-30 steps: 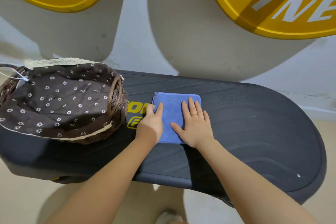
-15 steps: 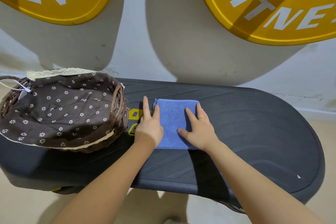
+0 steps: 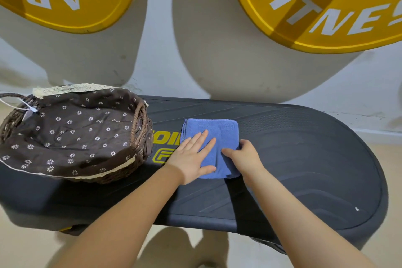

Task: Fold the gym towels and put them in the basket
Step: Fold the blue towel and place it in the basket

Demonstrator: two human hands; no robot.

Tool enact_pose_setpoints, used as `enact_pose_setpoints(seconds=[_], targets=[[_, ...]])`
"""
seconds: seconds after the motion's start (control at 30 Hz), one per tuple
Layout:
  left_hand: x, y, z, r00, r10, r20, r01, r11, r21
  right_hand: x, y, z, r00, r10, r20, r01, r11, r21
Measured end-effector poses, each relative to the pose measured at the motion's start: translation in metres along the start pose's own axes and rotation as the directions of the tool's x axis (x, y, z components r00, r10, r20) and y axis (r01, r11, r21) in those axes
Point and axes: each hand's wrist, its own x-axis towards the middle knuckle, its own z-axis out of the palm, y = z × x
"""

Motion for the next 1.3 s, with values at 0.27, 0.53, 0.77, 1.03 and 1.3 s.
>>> enact_pose_setpoints(seconds=[0.27,0.53,0.77,1.03,1.3], targets=[[0.003,-0.001,0.000,0.999,0.011,-0.047,-0.028,0.928,-0.372,-0.010,-0.024,0.025,0.972,-0.236,-0.001,0.234,0.965,-0.121],[-0.003,-0.017,-0.001,0.911,-0.411,-0.028,-0.192,-0.363,-0.912,-0.018,-0.040,0.058,0.914,-0.376,0.155,0.406,0.840,-0.359],[-0.003,-0.037,0.008,0.845,-0.469,-0.258,-0.113,0.314,-0.943,-0.014,-0.044,0.073,0.855,-0.290,0.430,0.461,0.805,-0.374],[-0.004,-0.043,0.009,0.932,-0.272,-0.239,-0.026,0.608,-0.794,-0.020,0.002,0.064,0.817,-0.470,0.334,0.532,0.391,-0.751],[0.003,-0.046,0.013,0.918,-0.309,-0.247,0.045,0.703,-0.710,0.028,-0.023,0.075,0.908,-0.342,0.243,0.395,0.497,-0.773]])
